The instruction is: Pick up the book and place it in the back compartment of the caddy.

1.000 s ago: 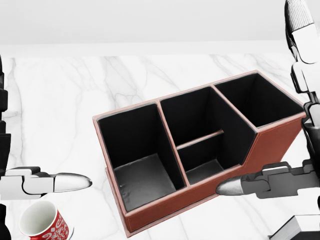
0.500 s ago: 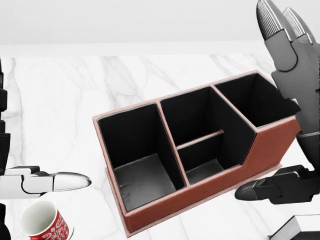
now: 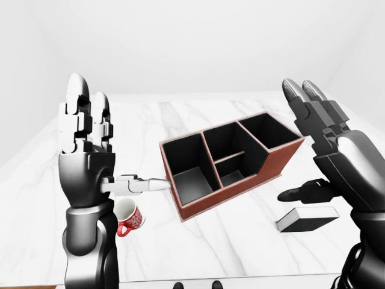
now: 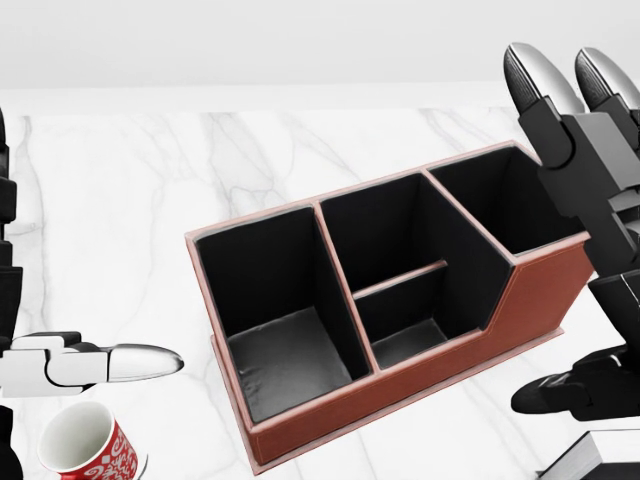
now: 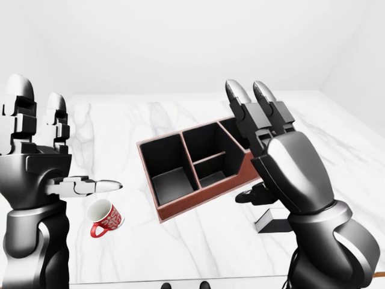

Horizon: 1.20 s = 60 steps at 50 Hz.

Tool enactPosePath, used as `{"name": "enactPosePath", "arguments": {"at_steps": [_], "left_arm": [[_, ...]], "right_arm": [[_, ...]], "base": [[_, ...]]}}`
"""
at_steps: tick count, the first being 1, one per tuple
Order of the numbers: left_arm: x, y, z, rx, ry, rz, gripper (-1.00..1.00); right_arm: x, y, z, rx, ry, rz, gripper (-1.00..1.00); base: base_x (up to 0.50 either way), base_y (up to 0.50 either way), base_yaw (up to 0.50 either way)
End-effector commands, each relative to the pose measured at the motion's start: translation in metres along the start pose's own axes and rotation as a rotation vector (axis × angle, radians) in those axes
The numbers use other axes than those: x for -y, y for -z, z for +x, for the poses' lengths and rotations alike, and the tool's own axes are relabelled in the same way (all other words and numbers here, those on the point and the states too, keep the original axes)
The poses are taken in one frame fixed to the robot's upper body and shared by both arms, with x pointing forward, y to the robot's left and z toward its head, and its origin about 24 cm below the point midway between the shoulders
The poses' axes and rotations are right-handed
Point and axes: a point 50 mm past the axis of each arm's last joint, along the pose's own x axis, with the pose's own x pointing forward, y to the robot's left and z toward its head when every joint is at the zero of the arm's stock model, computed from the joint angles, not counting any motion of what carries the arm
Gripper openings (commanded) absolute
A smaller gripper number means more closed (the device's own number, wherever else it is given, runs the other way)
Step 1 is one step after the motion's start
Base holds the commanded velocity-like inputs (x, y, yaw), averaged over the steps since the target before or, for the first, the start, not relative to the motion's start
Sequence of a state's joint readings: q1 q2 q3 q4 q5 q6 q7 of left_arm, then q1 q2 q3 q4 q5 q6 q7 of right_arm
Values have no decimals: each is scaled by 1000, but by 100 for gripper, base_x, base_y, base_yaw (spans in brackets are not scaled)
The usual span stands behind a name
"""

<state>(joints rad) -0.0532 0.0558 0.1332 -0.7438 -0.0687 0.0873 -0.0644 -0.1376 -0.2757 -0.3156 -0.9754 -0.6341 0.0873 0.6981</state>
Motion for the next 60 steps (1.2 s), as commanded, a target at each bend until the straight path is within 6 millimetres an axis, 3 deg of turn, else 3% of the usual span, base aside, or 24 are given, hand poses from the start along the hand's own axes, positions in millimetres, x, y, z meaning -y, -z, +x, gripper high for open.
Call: {"name": "enactPosePath", "arguments": {"at_steps": [1,16,28,60], "left_arm": [[1,2,0,-8,2,0,100],[1,1,-1,-6,4,0,100],[1,1,-1,-5,5,2,100],[1,1,-1,-5,5,2,100]], "right_arm": [[3,5,-4,-54,14,-42,100],[-2,20,-10,-158,-15,-44,100],[-18,38,-15,-260,-77,13,100],[-41,50,-22,-375,-162,41,100]], "base": [[0,0,0],[0,0,0],[0,0,0],[0,0,0]]}}
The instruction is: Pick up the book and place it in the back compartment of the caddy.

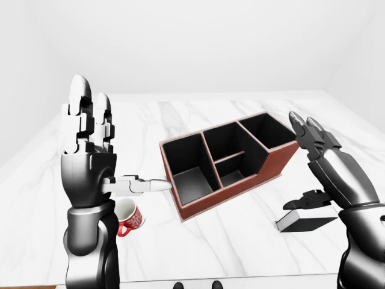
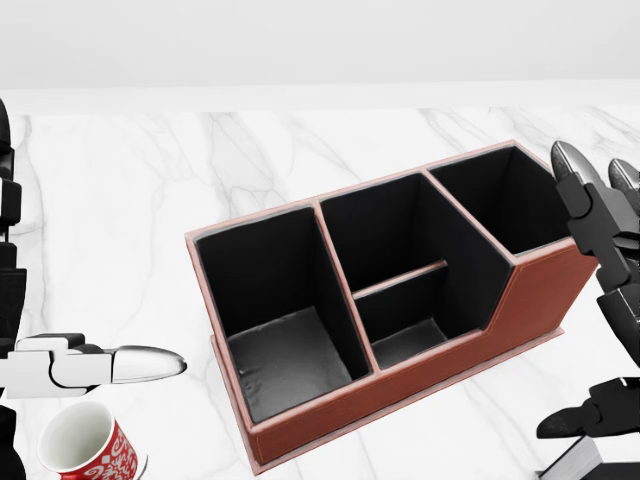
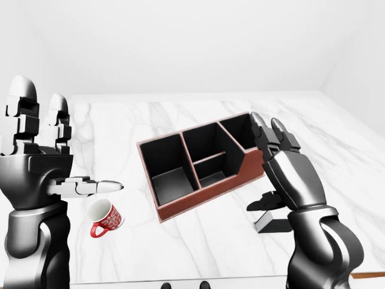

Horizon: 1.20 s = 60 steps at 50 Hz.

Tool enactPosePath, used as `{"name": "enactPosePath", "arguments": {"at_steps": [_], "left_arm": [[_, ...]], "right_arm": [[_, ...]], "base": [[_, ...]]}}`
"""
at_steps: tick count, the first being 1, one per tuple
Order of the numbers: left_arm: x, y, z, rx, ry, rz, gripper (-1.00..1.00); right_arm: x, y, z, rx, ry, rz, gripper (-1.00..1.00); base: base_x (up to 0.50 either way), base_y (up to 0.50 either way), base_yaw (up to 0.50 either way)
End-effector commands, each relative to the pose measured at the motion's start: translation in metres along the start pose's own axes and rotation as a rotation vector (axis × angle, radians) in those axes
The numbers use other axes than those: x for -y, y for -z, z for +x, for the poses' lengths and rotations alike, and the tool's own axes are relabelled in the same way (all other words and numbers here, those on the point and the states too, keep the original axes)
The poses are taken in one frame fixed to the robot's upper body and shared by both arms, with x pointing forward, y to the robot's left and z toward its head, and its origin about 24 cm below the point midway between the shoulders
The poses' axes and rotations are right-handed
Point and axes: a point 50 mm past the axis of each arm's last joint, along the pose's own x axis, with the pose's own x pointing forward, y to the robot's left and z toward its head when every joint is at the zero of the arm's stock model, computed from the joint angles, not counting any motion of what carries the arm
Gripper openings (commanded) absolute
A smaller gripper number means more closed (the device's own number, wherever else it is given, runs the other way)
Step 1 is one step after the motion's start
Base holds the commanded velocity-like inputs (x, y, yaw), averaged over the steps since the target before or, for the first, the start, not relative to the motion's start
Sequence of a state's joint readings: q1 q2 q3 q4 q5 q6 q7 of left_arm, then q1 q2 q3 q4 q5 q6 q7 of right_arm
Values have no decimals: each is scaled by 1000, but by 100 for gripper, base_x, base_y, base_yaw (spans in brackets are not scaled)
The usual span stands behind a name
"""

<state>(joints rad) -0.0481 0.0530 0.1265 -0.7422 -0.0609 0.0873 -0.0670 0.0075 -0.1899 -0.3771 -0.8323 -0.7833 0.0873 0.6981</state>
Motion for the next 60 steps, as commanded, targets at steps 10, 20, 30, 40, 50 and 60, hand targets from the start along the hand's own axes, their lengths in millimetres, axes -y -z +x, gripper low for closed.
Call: {"name": "enactPosePath", "arguments": {"at_steps": [10,20,30,40,50,60], "left_arm": [[0,-1,0,6,1,0,100],[1,-1,0,6,2,0,100],[1,2,-1,-11,4,1,100],[1,3,-1,-15,5,3,100],[1,-1,0,6,3,4,100],[1,0,0,1,3,4,100]], "right_arm": [[-14,10,0,-68,-57,17,100],[-22,24,1,-136,-98,16,100],[-26,33,0,-174,-121,21,100],[-29,42,-2,-216,-140,22,100],[-32,51,-4,-252,-159,35,100],[-36,59,-6,-287,-179,44,100]], "base": [[0,0,0],[0,0,0],[0,0,0],[0,0,0],[0,0,0],[0,0,0]]}}
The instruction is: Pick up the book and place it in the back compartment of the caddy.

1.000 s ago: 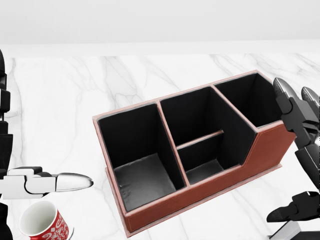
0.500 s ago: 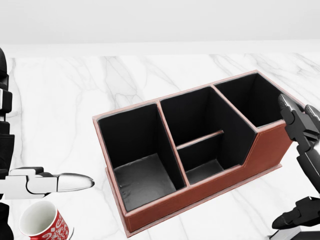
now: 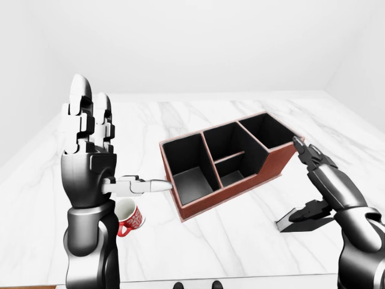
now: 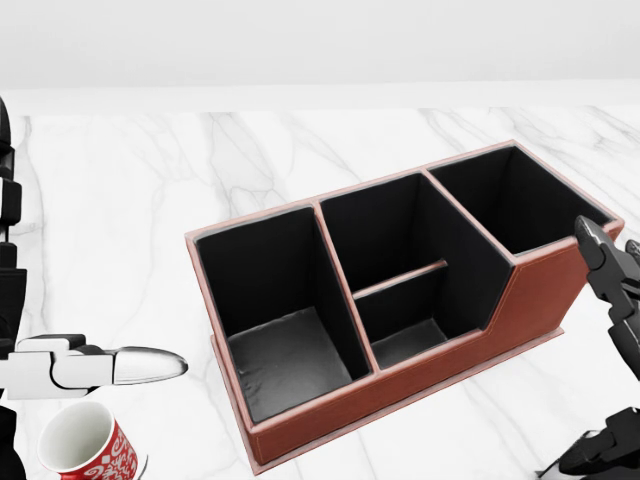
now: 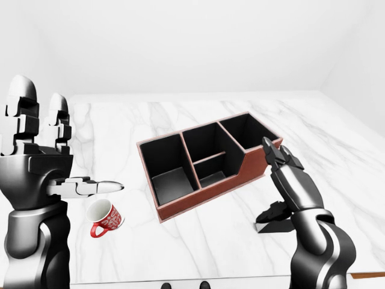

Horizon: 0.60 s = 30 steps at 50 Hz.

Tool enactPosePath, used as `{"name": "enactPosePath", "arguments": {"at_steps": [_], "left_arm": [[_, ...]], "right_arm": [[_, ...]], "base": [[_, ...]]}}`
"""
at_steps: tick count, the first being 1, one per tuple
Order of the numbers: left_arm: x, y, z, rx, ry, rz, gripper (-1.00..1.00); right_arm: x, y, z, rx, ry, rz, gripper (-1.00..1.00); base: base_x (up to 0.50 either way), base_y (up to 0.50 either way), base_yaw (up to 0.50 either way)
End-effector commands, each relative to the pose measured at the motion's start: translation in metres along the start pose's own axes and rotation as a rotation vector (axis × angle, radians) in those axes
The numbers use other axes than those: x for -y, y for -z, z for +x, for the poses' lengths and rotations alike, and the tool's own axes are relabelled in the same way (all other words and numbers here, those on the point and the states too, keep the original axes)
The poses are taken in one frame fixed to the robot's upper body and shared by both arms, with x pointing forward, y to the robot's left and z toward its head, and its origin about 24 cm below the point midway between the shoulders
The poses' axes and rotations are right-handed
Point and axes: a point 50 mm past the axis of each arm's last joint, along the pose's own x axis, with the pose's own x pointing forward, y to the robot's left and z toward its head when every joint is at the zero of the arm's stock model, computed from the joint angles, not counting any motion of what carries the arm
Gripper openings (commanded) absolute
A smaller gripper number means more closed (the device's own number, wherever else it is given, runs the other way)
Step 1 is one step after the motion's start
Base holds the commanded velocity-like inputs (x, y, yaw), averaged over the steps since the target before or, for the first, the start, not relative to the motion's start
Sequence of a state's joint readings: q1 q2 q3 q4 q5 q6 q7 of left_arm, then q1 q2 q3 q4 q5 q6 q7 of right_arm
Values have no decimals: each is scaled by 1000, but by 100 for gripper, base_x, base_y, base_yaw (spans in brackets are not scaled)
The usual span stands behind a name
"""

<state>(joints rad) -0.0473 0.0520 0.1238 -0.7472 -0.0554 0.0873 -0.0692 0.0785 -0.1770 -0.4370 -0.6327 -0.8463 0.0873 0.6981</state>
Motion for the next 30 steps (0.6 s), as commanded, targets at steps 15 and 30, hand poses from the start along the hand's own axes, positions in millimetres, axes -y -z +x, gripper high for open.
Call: {"name": "enactPosePath", "arguments": {"at_steps": [15,30], "left_arm": [[0,2,0,-9,0,1,100],[1,4,-1,-19,2,1,100]], "right_arm": [[-4,20,0,-78,-31,16,100],[-10,32,2,-119,-67,32,100]], "base": [[0,0,0],[0,0,0]]}}
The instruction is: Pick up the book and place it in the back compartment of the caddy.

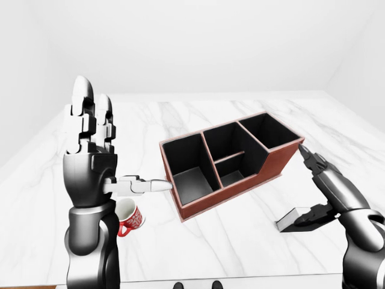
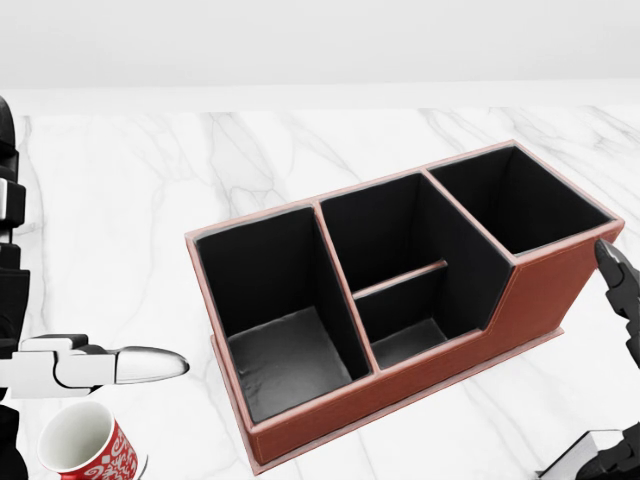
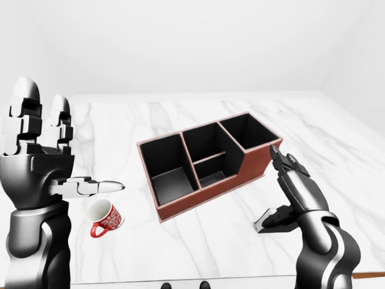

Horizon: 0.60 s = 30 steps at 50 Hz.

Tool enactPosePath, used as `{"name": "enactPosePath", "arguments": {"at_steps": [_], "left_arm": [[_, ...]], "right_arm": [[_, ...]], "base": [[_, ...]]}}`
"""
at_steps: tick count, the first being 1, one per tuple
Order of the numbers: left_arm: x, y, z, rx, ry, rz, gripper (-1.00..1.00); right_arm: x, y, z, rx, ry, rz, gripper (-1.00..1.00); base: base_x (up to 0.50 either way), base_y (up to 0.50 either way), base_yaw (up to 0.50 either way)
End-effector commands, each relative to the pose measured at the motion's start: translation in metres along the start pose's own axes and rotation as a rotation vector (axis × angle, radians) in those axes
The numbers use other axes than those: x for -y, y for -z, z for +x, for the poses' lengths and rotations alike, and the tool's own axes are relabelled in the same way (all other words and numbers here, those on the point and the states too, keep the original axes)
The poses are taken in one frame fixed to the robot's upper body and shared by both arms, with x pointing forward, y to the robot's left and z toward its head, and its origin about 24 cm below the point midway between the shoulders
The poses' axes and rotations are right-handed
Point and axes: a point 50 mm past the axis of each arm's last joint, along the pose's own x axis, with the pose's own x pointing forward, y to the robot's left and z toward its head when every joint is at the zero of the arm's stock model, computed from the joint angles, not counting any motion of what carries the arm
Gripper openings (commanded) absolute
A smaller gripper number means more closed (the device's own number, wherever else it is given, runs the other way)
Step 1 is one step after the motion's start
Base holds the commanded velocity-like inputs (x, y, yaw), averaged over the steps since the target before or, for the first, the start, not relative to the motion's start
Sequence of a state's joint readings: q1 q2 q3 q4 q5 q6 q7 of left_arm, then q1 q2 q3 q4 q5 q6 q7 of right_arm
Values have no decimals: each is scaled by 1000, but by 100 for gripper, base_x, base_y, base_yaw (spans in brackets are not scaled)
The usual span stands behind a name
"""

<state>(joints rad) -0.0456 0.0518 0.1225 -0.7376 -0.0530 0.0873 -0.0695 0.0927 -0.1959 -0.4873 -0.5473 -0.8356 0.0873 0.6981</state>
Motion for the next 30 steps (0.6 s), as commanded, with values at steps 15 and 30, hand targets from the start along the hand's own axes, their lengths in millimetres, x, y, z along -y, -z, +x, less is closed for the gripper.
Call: {"name": "enactPosePath", "arguments": {"at_steps": [15,30], "left_arm": [[1,2,-1,-10,5,1,100],[1,1,-1,-4,3,2,100]], "right_arm": [[-13,24,7,-89,-42,31,100],[-18,32,9,-119,-48,37,100]], "base": [[0,0,0],[0,0,0]]}}
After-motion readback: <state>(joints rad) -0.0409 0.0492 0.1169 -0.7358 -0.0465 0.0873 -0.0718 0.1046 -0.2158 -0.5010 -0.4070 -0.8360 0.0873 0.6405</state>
